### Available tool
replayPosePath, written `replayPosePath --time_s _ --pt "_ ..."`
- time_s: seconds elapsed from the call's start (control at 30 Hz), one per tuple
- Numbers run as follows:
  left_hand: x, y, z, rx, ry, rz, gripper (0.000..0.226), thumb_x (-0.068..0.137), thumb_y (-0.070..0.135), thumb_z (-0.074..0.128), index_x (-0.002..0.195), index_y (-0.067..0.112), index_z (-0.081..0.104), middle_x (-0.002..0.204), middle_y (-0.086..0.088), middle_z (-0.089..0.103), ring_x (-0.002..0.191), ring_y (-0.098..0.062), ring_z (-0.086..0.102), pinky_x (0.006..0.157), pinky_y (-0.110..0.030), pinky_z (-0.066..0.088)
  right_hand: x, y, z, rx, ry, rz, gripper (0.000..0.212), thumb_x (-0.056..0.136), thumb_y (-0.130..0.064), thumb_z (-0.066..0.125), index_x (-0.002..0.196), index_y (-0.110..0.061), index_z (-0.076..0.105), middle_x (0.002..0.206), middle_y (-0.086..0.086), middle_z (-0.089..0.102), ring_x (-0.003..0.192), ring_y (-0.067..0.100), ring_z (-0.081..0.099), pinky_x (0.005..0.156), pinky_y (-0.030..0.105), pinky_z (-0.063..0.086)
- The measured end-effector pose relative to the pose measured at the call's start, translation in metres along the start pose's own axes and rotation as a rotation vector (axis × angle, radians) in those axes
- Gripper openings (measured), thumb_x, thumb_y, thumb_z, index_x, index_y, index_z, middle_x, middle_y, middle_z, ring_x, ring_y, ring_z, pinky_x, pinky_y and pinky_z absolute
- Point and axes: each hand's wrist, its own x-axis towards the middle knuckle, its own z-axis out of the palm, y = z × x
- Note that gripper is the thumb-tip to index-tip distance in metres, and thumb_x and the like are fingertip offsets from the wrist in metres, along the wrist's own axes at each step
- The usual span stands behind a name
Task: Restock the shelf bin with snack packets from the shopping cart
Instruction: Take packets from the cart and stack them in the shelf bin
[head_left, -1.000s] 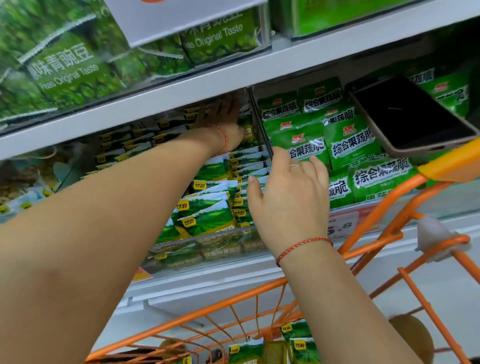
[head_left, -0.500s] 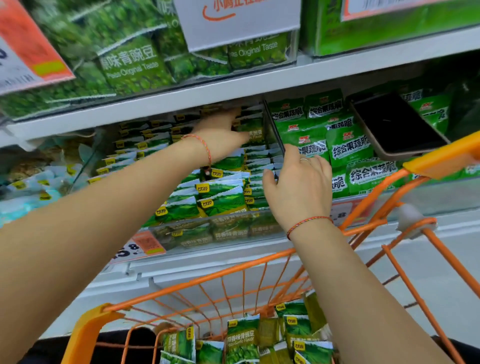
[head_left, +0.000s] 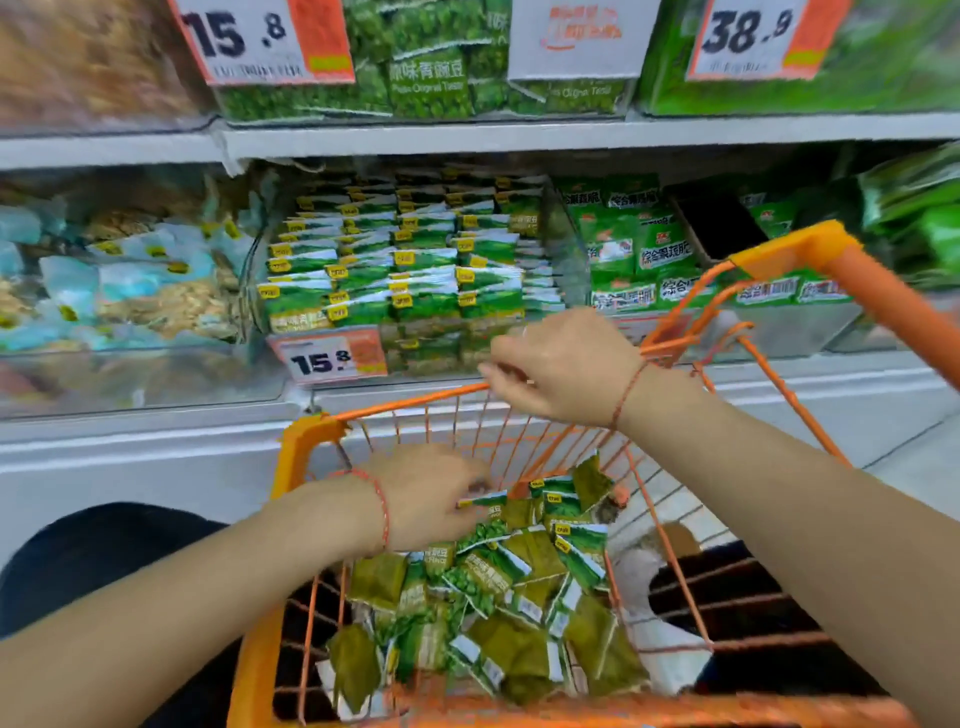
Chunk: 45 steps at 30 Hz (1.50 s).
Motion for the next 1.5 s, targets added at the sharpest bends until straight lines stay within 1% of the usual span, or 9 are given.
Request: replayPosePath --time_s 0.13,0.23,0.4,0.53,0.73,1.07,1.2,1.37,1.5 --pt "0.004 0.018 0.009 -0.117 -0.252 -0.101 0.049 0.099 0.03 0.038 0.097 -0.015 0.055 0.088 -0.032 0.05 0.083 -0.025 0.057 0.063 -0.025 0.038 -0.038 -0.033 0.022 -0.031 -0.517 -0.197 0.032 0.086 -0.034 0.044 0.071 -0.014 0.064 0.057 0.003 0.061 0.048 0.024 0.059 0.042 0.026 0.042" --pt "0.033 0.028 0.039 0.014 -0.333 -0.045 0.071 0.083 0.039 0.069 0.14 0.008 0.04 0.134 -0.019 0.05 0.113 -0.03 0.056 0.086 -0.035 0.052 -0.067 -0.056 0.042 -0.076 -1.203 0.007 0.042 0.089 -0.049 0.043 0.1 -0.015 0.066 0.087 0.007 0.068 0.078 0.027 0.065 0.065 0.034 0.055" --pt "0.071 0.024 0.086 0.005 -0.421 -0.095 0.13 0.07 0.05 0.078 0.147 0.025 -0.023 0.155 -0.01 -0.025 0.144 -0.042 -0.003 0.112 -0.061 0.021 -0.087 -0.072 0.054 -0.013 -1.559 0.226 0.083 0.077 -0.067 0.059 0.135 -0.01 0.044 0.104 0.008 0.061 0.093 0.027 0.061 0.068 0.035 0.049" --pt "0.08 0.008 0.108 0.016 -0.434 -0.121 0.129 0.071 0.044 0.08 0.147 0.029 -0.023 0.154 -0.01 -0.029 0.142 -0.046 -0.005 0.112 -0.06 0.021 -0.096 -0.083 0.063 0.148 -1.6 0.305 0.115 0.074 -0.066 0.064 0.152 -0.013 -0.001 0.145 0.016 0.038 0.122 0.032 0.048 0.093 0.041 0.046" --pt "0.084 -0.011 0.109 0.01 -0.272 -0.079 0.092 0.081 0.028 0.07 0.15 0.028 0.01 0.155 -0.017 0.018 0.123 -0.04 0.044 0.091 -0.045 0.047 -0.097 -0.095 0.081 0.107 -1.567 0.274 0.124 0.075 -0.07 0.06 0.148 -0.011 -0.022 0.157 0.022 0.007 0.116 0.034 0.054 0.072 0.036 0.041" --pt "0.081 -0.009 0.117 0.216 -0.223 -0.026 0.082 0.093 0.043 0.053 0.152 0.019 0.002 0.146 -0.024 0.032 0.118 -0.04 0.048 0.086 -0.045 0.043 -0.103 -0.09 0.083 0.108 -1.38 0.449 0.064 0.092 -0.032 0.055 0.143 -0.013 0.022 0.11 0.014 0.053 0.086 0.03 0.056 0.053 0.033 0.038" --pt "0.075 -0.016 0.109 0.042 -0.095 -0.015 0.049 0.097 0.033 0.044 0.141 0.015 0.03 0.123 -0.017 0.055 0.104 -0.035 0.056 0.073 -0.037 0.041 -0.098 -0.081 0.077 0.254 -1.313 0.643 0.06 0.089 -0.03 0.059 0.138 -0.012 0.031 0.092 0.007 0.056 0.08 0.024 0.05 0.056 0.03 0.04" --pt "0.066 -0.013 0.084 -0.225 -0.044 -0.075 0.046 0.098 0.029 0.043 0.143 0.019 0.036 0.131 -0.014 0.055 0.115 -0.034 0.053 0.085 -0.037 0.045 -0.084 -0.062 0.055 0.478 -1.312 0.894 0.074 0.08 -0.039 0.072 0.142 -0.017 0.038 0.132 0.007 0.054 0.113 0.025 0.055 0.09 0.034 0.048" --pt "0.05 -0.012 0.047 -0.579 0.033 -0.073 0.03 0.095 0.031 0.053 0.118 0.012 0.057 0.112 -0.011 0.063 0.095 -0.022 0.056 0.068 -0.024 0.039 -0.07 -0.045 0.024 0.74 -1.115 1.225 0.07 0.078 -0.038 0.076 0.131 -0.006 0.043 0.1 0.008 0.062 0.075 0.017 0.06 0.06 0.027 0.052"
